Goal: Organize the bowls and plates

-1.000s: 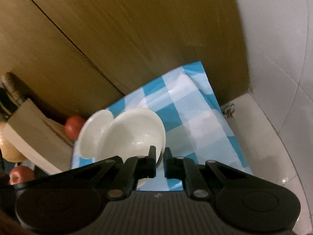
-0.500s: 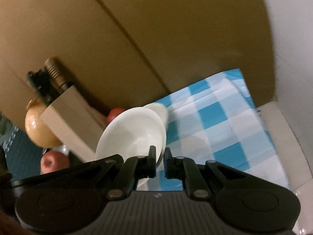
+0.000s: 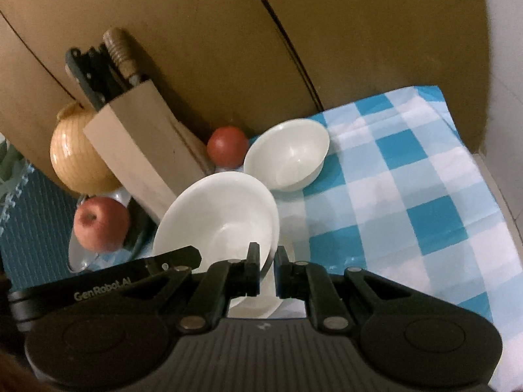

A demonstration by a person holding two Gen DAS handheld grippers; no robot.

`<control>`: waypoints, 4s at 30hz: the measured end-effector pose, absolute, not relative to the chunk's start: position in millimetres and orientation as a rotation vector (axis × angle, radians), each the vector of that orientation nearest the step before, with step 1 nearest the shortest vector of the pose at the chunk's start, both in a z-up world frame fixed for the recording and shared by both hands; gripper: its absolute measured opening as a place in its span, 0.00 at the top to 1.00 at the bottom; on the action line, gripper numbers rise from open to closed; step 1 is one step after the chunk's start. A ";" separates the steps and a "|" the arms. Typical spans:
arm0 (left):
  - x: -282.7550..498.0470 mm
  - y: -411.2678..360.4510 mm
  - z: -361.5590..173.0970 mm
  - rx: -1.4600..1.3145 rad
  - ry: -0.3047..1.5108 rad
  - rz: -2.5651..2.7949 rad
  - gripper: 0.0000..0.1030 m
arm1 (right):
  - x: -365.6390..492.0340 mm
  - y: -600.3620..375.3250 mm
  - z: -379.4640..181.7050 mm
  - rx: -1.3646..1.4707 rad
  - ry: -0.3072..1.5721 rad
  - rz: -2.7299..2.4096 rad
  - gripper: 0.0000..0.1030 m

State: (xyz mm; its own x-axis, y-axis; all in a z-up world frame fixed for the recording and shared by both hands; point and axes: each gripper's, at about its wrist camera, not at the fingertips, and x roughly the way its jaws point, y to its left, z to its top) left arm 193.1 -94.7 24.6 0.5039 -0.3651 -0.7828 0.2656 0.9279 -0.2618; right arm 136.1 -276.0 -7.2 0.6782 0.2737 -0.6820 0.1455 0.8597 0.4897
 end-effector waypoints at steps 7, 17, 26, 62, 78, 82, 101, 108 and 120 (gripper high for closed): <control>192.9 -88.4 14.3 -0.121 0.995 -0.380 0.66 | 140.0 -268.9 -16.6 0.534 0.870 0.071 0.94; 197.5 -84.8 3.5 -0.114 1.023 -0.375 0.64 | 143.4 -259.2 -22.9 0.485 0.906 0.069 0.90; 196.4 -81.7 9.5 -0.089 0.989 -0.361 0.63 | 141.3 -253.4 -18.9 0.423 0.895 0.075 0.85; 268.8 -151.3 12.8 -0.076 0.965 -0.341 0.42 | 196.3 -332.6 -24.7 0.581 0.800 -0.065 0.81; 314.4 -178.9 -20.8 -0.027 0.993 -0.325 0.43 | 246.7 -345.2 -56.5 0.653 0.805 -0.069 0.77; 322.0 -181.7 -27.2 -0.008 1.006 -0.328 0.46 | 256.1 -342.1 -62.7 0.657 0.805 -0.058 0.77; 316.9 -178.0 -16.6 0.058 0.976 -0.341 0.72 | 265.6 -333.2 -63.4 0.648 0.824 -0.030 0.95; 288.6 -159.7 16.7 0.063 0.930 -0.354 0.71 | 246.9 -331.0 -35.4 0.650 0.788 -0.014 0.95; 237.3 -128.6 52.1 0.068 0.892 -0.365 0.69 | 198.1 -300.6 10.8 0.553 0.766 0.011 0.95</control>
